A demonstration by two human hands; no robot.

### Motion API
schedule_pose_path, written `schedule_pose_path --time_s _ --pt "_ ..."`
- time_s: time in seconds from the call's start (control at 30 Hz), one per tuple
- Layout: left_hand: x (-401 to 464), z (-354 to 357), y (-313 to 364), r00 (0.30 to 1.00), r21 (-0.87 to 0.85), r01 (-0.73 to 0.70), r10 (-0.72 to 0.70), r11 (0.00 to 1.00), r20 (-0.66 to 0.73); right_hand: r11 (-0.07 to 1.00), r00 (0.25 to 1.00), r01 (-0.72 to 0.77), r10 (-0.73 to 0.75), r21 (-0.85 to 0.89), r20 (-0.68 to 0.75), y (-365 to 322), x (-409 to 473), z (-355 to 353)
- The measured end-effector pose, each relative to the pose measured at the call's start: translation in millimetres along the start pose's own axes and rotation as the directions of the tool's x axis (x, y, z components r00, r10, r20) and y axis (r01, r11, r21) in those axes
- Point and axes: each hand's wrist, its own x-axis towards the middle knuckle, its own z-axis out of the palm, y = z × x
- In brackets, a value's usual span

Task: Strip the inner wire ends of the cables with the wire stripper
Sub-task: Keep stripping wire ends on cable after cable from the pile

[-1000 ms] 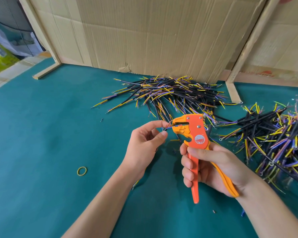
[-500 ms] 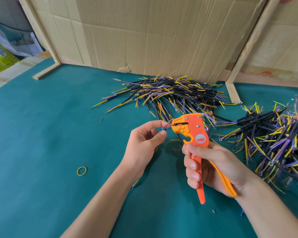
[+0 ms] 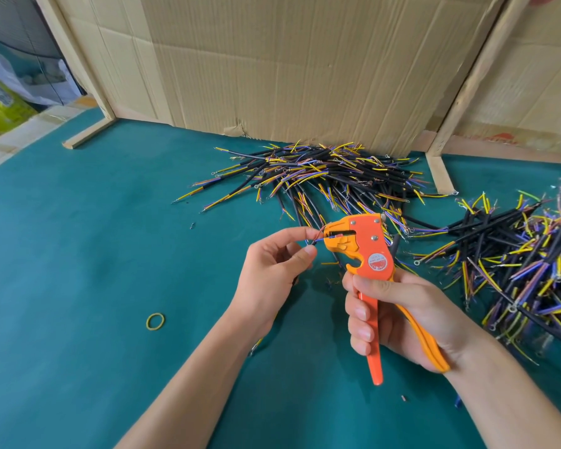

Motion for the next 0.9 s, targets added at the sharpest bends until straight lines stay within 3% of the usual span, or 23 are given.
schedule_pose_path --time_s 0.37,0.57,0.77,0.9 --pt "-0.9 0.3 -0.1 0.999 -0.004 -0.031 0.031 1.000 0.022 1.000 0.995 0.002 -0.002 -0.003 -0.099 1.6 1.1 7.2" --pt "0.7 -1.5 -3.9 1.000 0.007 -0.009 0.009 1.000 -0.006 0.996 0.979 0.085 -0.088 -0.022 -0.183 8.0 4.2 11.0" --pt "0.7 -2.5 -2.6 1.000 -0.025 -0.017 0.017 1.000 -0.007 0.995 0.994 0.079 -0.074 0.066 -0.076 8.0 2.5 7.1" --pt "0.5 -3.3 -0.8 0.999 -0.055 -0.040 0.040 0.998 -0.017 0.989 0.992 0.083 -0.071 0.124 -0.102 3.5 0.3 -0.5"
